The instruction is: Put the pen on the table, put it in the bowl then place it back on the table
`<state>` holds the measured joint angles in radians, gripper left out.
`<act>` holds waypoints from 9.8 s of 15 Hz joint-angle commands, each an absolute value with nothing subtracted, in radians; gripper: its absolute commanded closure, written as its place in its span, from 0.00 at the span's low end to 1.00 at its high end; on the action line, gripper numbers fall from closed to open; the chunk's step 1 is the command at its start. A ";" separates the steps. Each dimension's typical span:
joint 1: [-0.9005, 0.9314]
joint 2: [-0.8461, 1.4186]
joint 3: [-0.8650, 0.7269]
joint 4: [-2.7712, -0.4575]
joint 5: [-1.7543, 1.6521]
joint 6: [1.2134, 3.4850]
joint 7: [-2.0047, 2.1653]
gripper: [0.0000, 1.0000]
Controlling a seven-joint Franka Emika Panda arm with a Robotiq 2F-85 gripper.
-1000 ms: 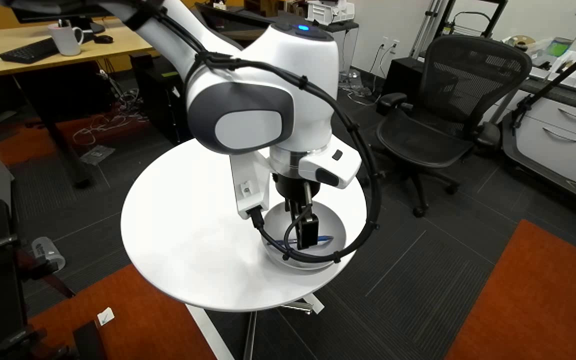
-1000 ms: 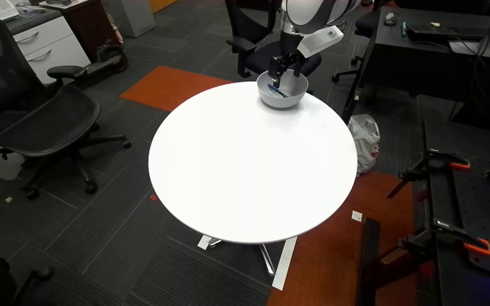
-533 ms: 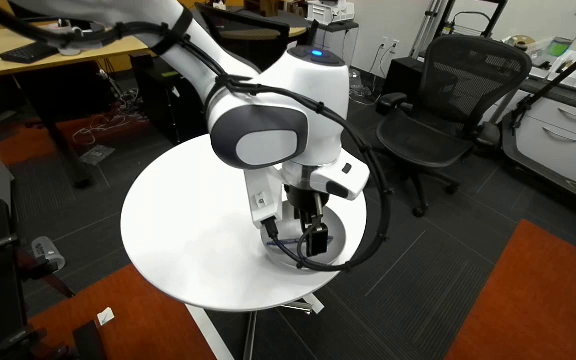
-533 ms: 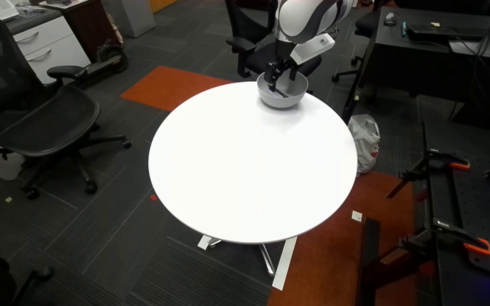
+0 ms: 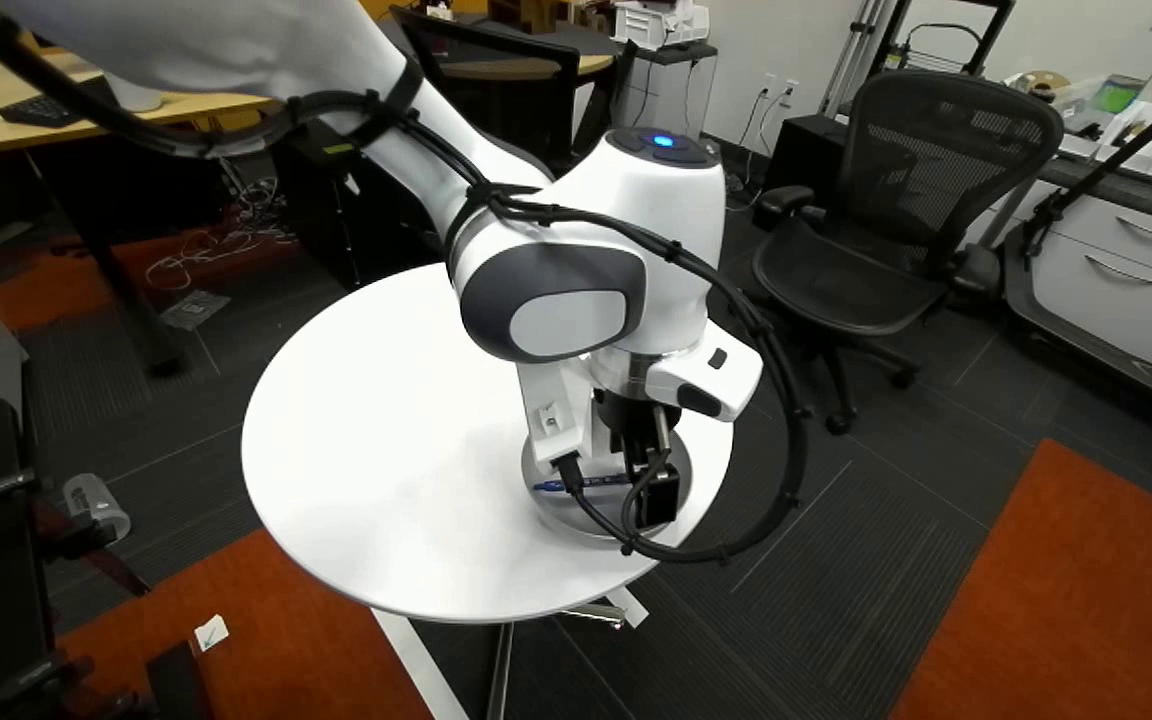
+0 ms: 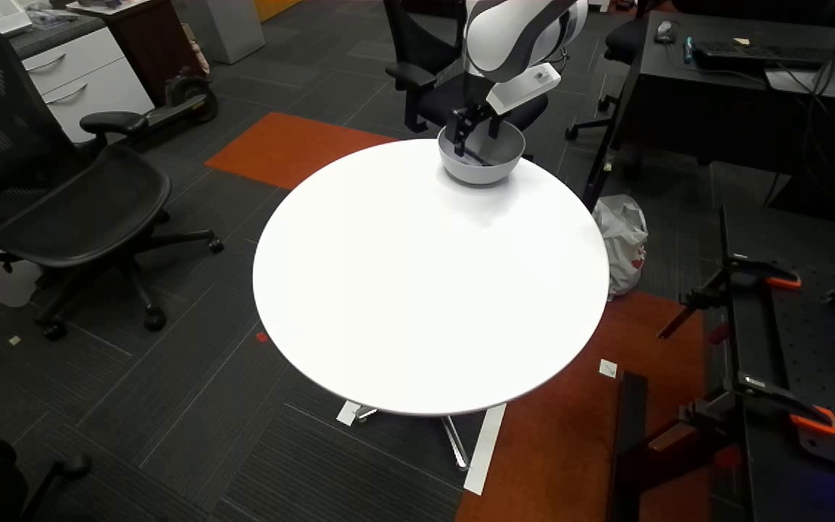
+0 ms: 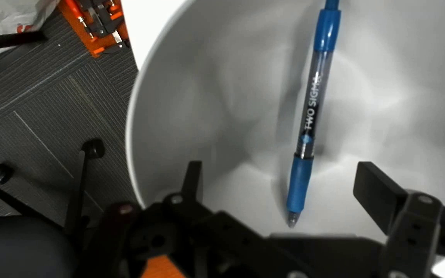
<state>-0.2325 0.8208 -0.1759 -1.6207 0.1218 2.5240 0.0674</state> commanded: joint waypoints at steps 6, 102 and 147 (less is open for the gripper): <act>-0.253 0.891 -0.174 -1.491 0.112 2.434 0.091 0.58; -0.019 0.894 0.006 -1.517 -0.140 2.407 -0.330 0.28; -0.227 0.608 -0.117 -1.645 -0.139 2.325 -0.403 0.18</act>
